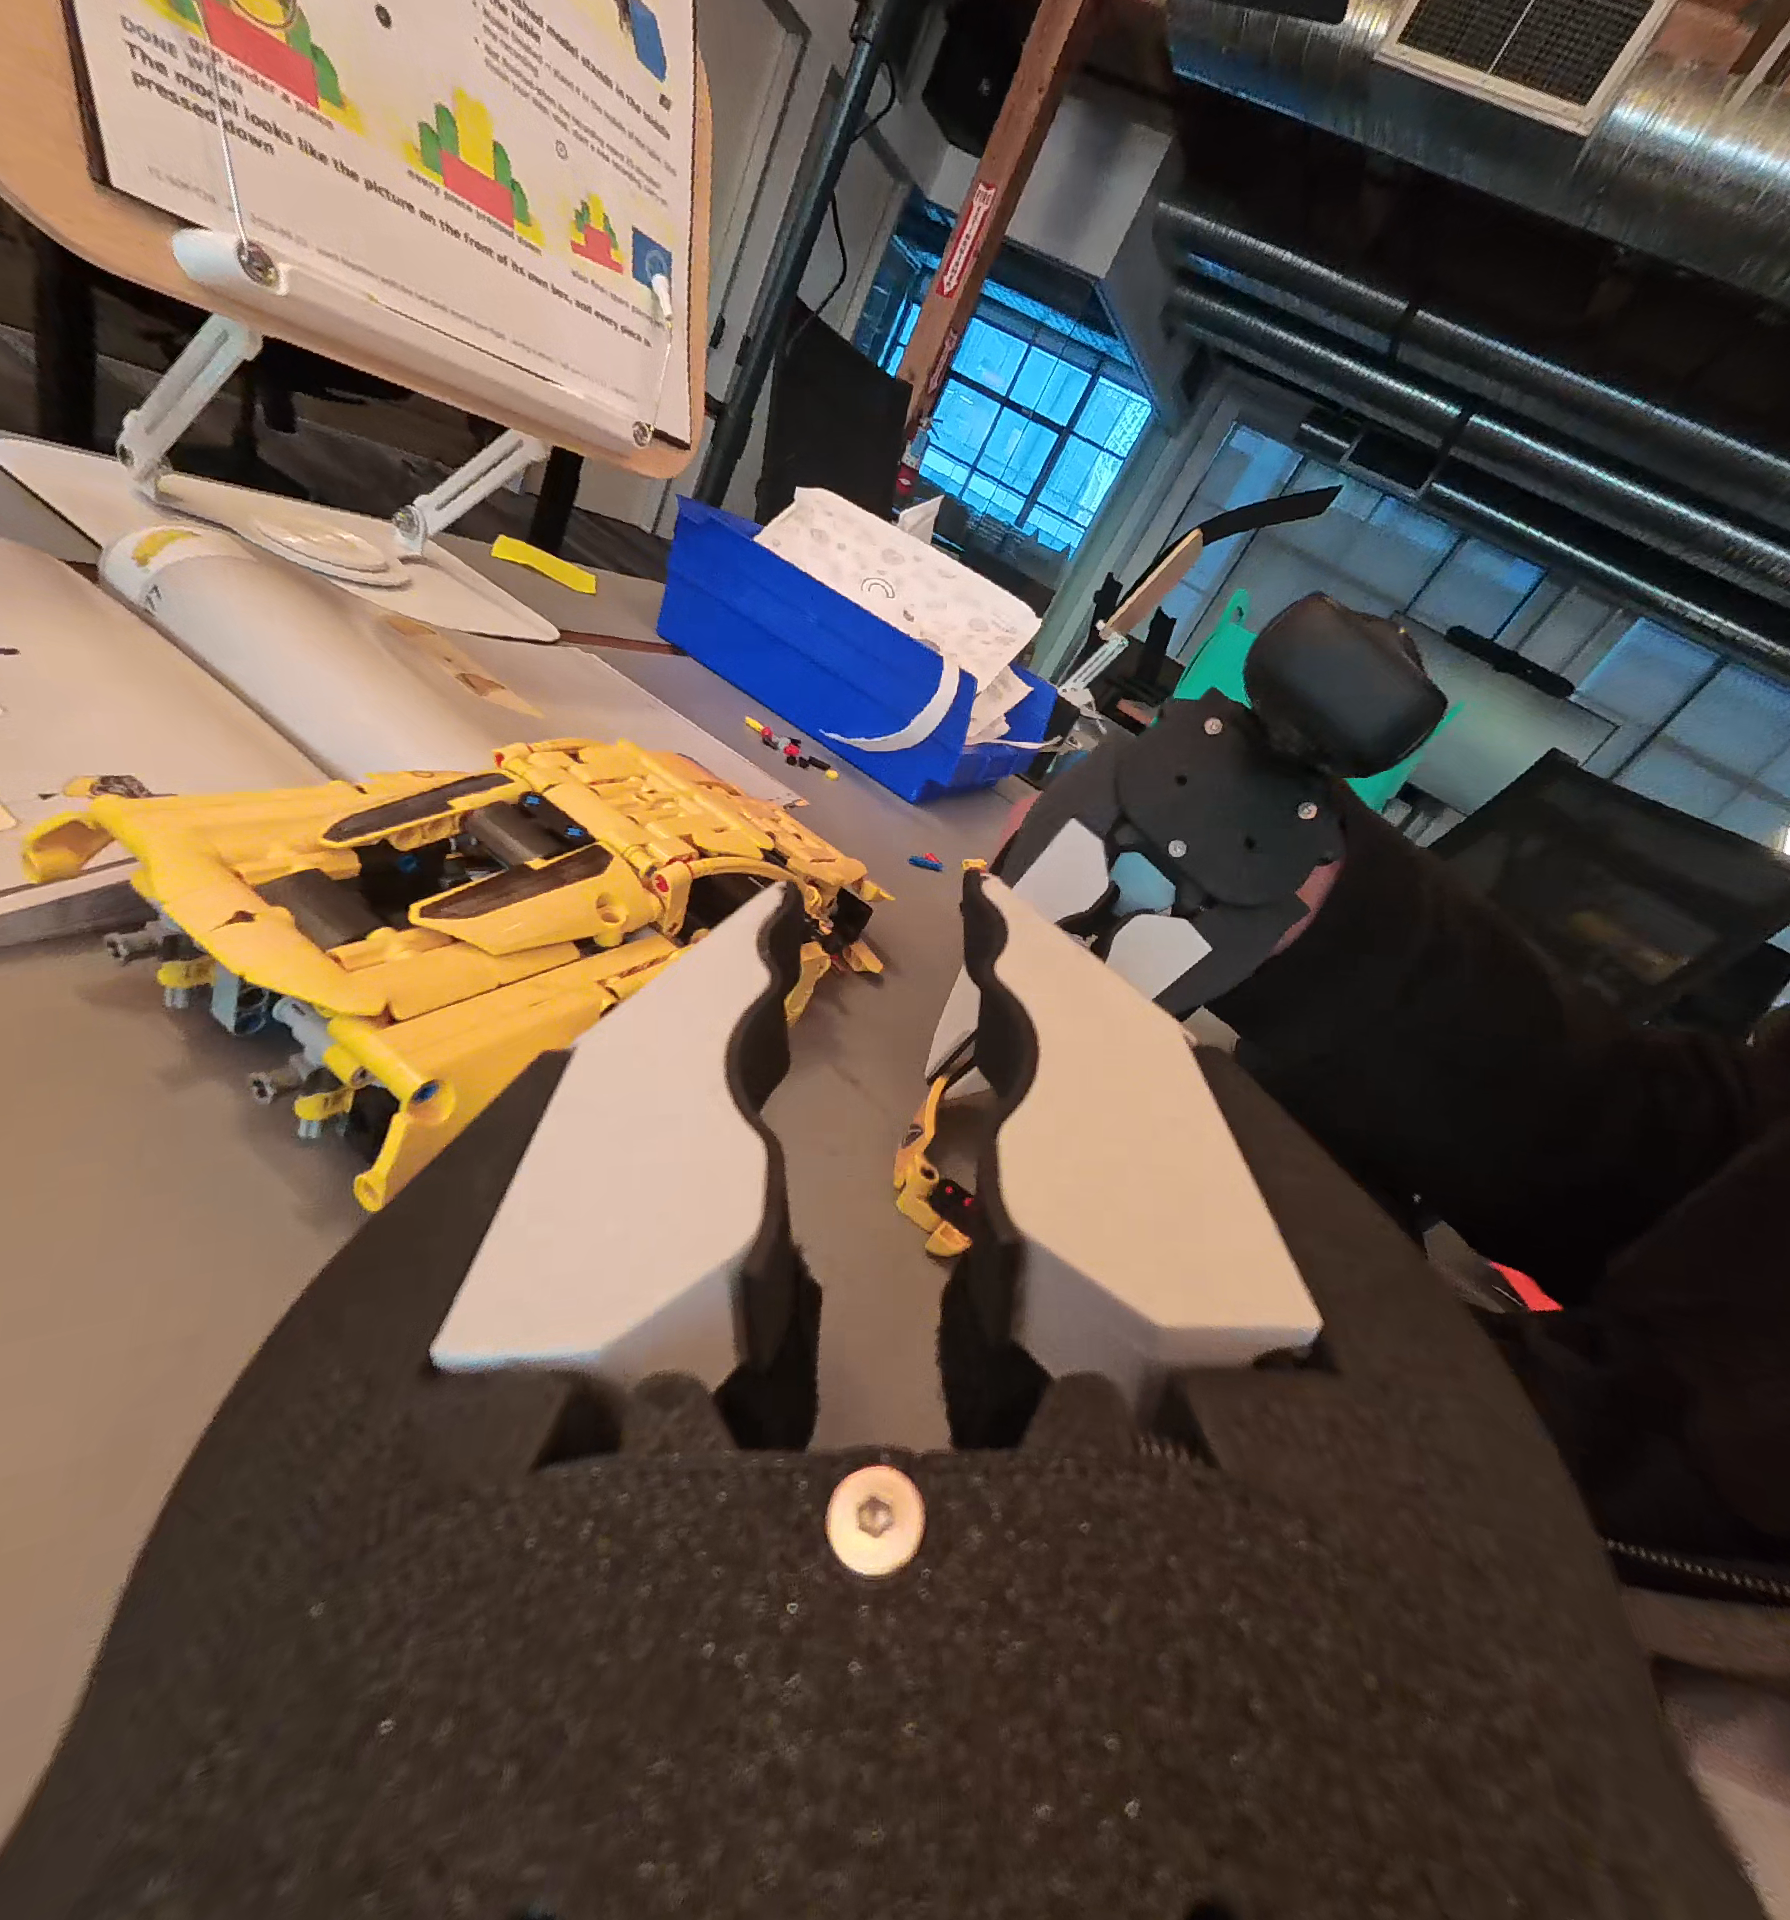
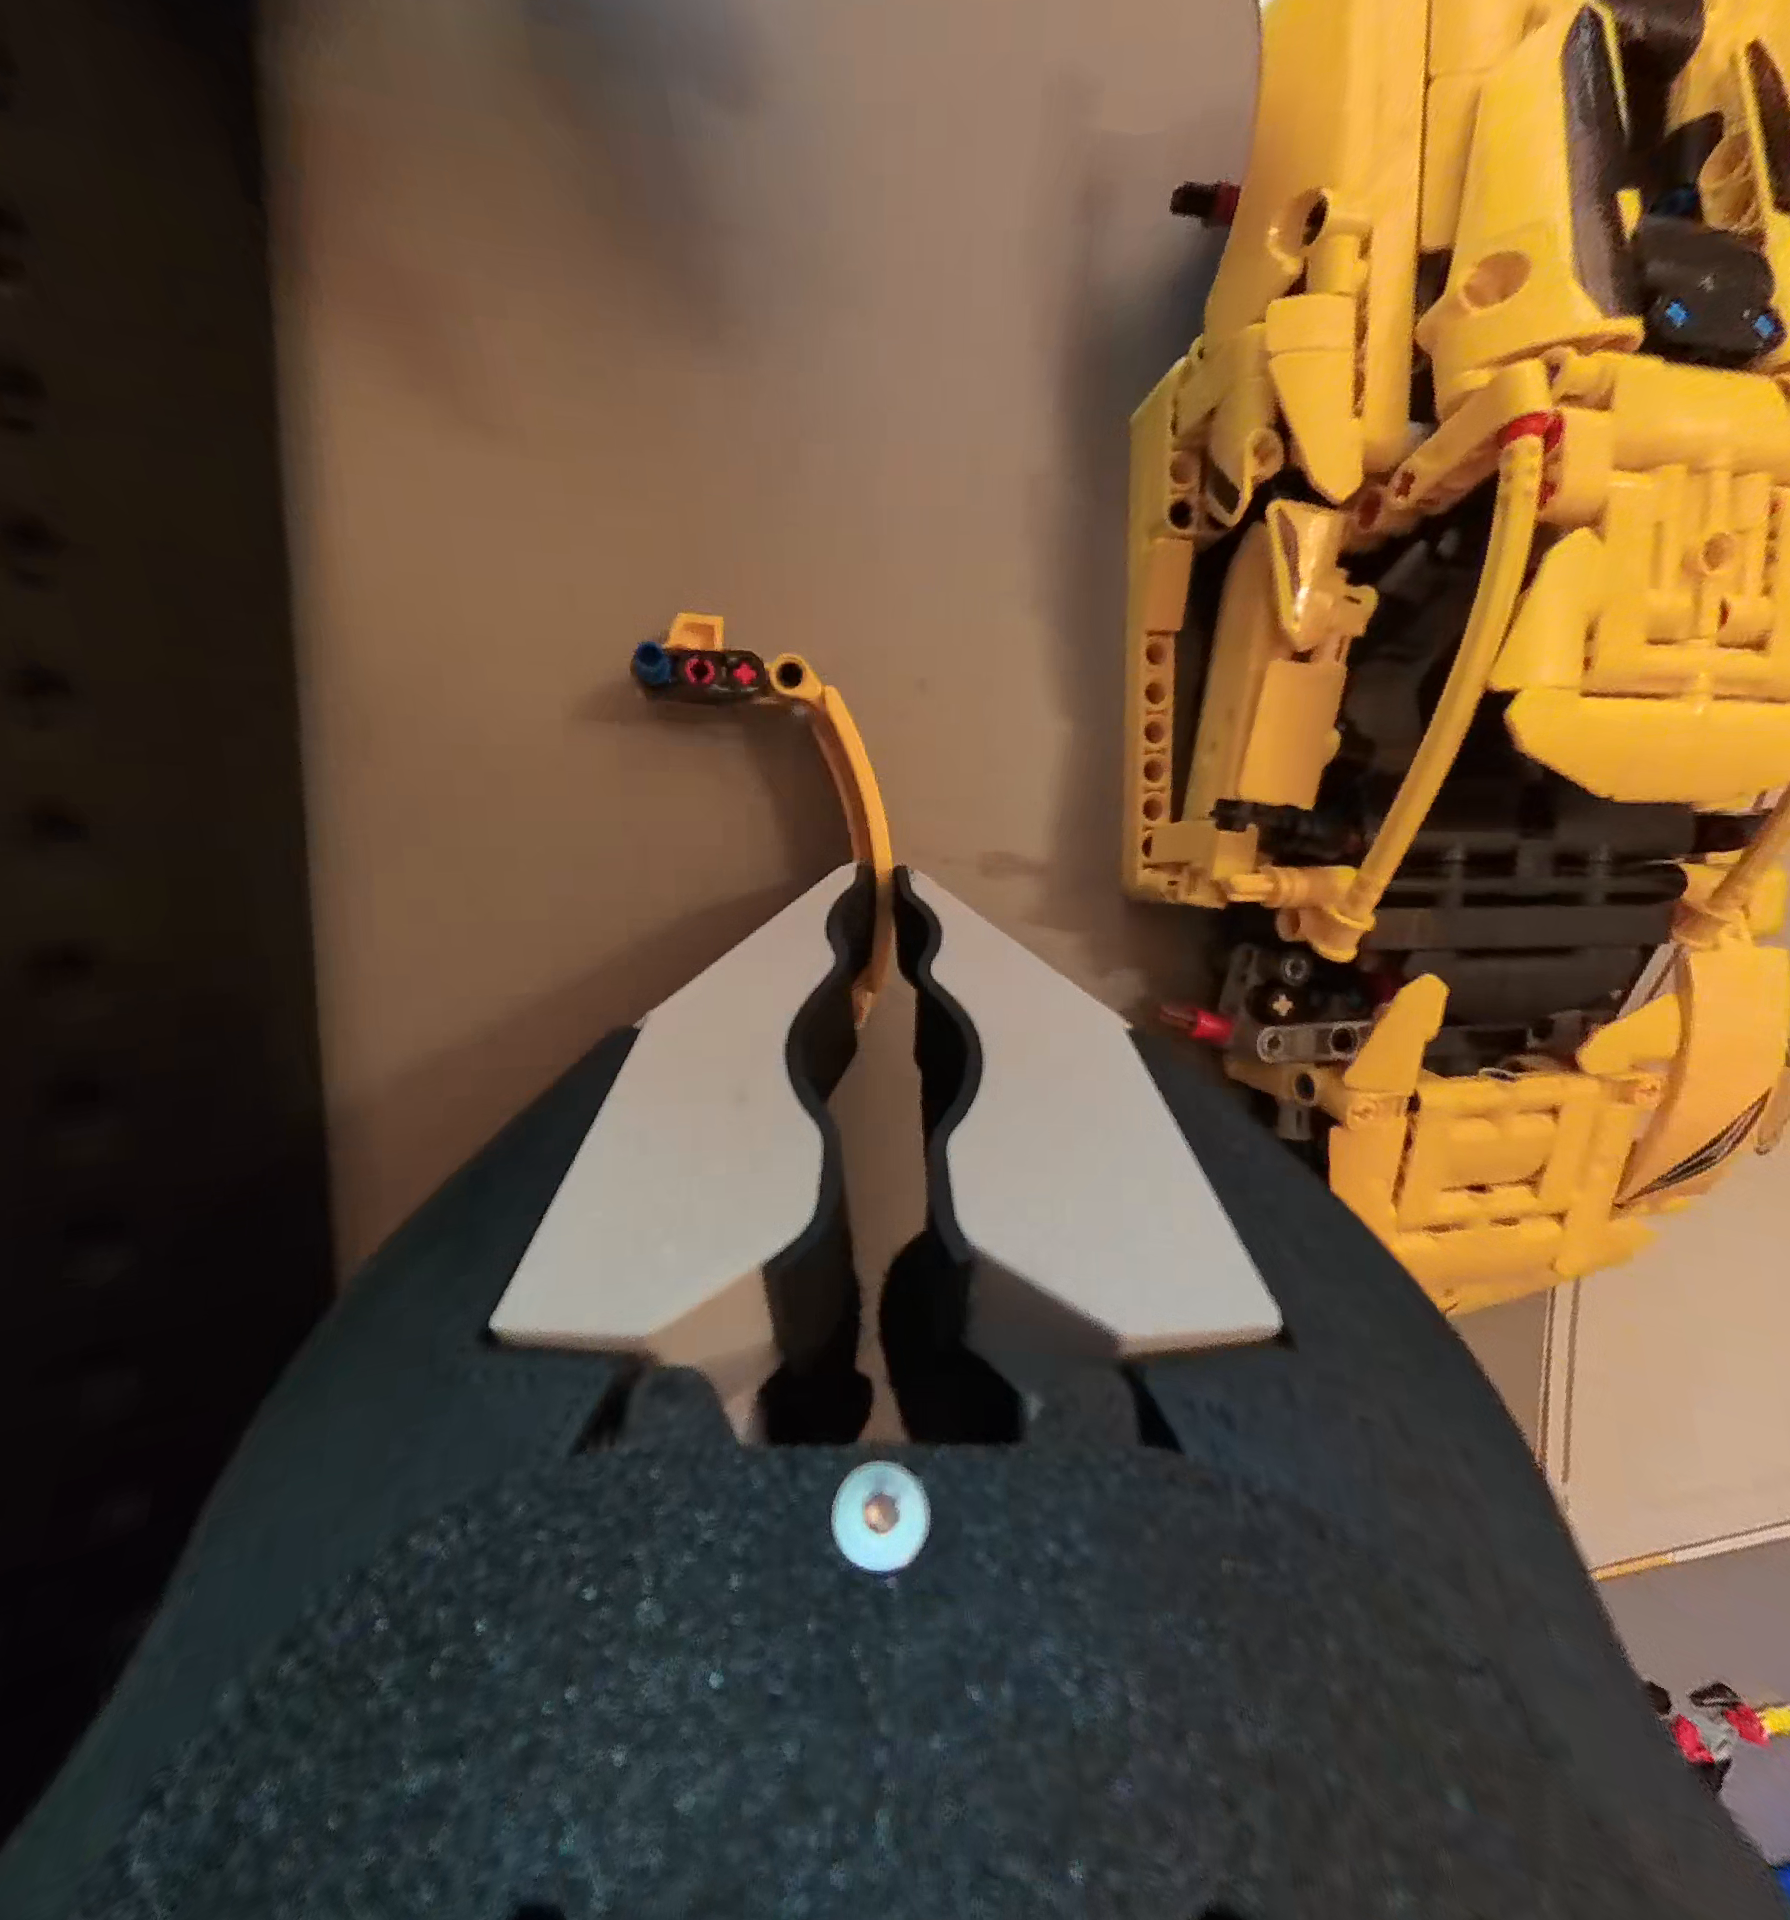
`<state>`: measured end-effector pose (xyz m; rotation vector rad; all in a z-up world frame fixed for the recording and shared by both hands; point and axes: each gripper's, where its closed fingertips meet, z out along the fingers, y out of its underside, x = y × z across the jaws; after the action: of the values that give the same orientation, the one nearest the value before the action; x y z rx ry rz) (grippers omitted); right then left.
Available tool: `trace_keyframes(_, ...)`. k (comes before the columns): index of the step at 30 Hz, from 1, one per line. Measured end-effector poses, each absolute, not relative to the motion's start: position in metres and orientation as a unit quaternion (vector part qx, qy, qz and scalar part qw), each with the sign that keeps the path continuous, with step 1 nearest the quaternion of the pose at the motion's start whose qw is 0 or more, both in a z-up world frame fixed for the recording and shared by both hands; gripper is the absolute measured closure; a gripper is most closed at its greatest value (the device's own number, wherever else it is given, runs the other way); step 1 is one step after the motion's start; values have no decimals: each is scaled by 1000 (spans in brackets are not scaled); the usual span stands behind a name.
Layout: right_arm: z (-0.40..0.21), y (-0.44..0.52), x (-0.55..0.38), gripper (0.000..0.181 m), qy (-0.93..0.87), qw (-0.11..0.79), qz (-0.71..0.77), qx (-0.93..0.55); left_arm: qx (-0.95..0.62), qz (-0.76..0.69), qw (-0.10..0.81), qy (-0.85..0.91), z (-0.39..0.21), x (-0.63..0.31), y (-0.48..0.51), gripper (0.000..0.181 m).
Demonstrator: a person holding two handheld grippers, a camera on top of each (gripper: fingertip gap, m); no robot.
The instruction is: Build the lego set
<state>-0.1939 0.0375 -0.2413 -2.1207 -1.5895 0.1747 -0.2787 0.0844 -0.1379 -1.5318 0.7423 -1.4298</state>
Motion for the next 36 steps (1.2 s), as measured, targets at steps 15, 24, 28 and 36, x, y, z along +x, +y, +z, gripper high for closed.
trace_keyframes(15,-132,179,-3,145,-148,299,48,-941,-637,-522,453,343,-55,-242,152,151)
trace_keyframes(24,-233,171,13,149,35,184,165,-968,-784,-331,247,463,-181,-187,274,152)
trace_keyframes(28,-209,165,-27,148,-54,209,265,-940,-745,-438,186,467,-193,-184,231,161)
trace_keyframes(36,-214,161,-77,124,-174,204,317,-910,-684,-424,162,572,-189,-214,197,150)
